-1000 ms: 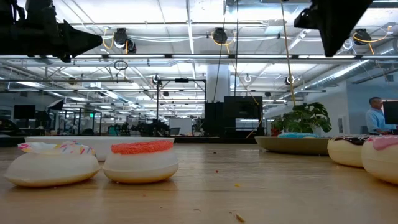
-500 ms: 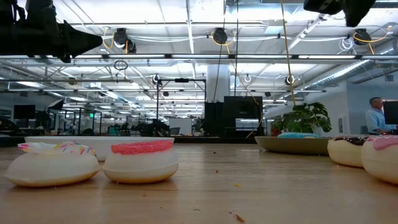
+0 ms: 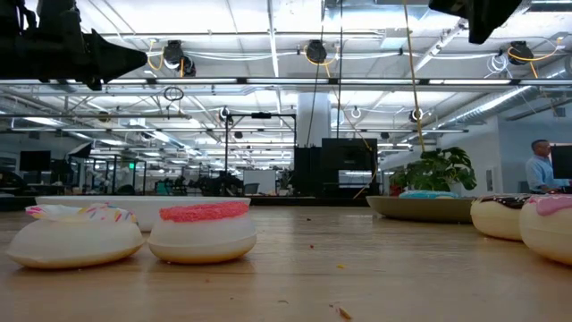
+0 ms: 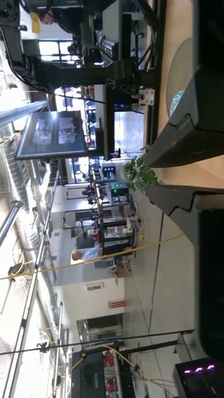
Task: Pick & Place donuts
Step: Put the large black donut on the gray plate
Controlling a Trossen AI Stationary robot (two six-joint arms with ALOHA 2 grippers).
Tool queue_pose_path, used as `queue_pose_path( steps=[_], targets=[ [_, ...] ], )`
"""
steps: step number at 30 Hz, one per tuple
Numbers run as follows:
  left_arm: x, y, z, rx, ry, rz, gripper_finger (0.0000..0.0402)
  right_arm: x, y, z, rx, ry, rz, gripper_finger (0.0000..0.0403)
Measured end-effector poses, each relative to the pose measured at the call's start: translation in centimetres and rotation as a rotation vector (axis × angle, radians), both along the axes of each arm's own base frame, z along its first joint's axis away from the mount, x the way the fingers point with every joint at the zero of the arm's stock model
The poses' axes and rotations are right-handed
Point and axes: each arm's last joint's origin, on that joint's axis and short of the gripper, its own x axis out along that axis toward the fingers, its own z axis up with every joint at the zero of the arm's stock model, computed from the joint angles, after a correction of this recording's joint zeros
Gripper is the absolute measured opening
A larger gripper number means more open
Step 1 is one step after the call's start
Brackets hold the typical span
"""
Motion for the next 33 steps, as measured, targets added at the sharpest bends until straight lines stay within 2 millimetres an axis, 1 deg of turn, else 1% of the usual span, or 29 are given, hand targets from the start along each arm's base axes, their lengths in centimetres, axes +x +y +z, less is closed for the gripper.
queue_pose_path(
  steps=[7, 9, 12, 16, 20, 26, 33],
  targets=[
    [0.0, 0.0, 0.0, 0.0, 0.0, 0.0, 0.0063, 0.1, -0.1, -2.5, 0.021, 0.019, 0.028, 0.0203],
    [0.0, 0.0, 0.0, 0.0, 0.0, 0.0, 0.0063, 0.1, -0.1, -2.8, 0.02, 0.03, 0.063, 0.0229],
    [0.0, 0.0, 0.0, 0.0, 0.0, 0.0, 0.0063, 0.1, -0.1, -3.3, 0.01, 0.023, 0.106, 0.0253],
    [0.0, 0.0, 0.0, 0.0, 0.0, 0.0, 0.0063, 0.3, 0.0, -4.1, 0.011, -0.009, 0.146, 0.027],
    [0.0, 0.0, 0.0, 0.0, 0.0, 0.0, 0.0063, 0.4, 0.0, -4.8, 0.009, -0.02, 0.165, 0.0276],
    [0.0, 0.0, -0.1, 0.001, 0.007, 0.0, 0.0063, 0.3, -0.3, -5.7, 0.006, -0.009, 0.155, 0.0267],
    [0.0, 0.0, -0.1, 0.001, 0.006, 0.0, 0.0063, -0.2, -0.7, -7.3, -0.006, 0.023, 0.151, 0.0257]
  ],
)
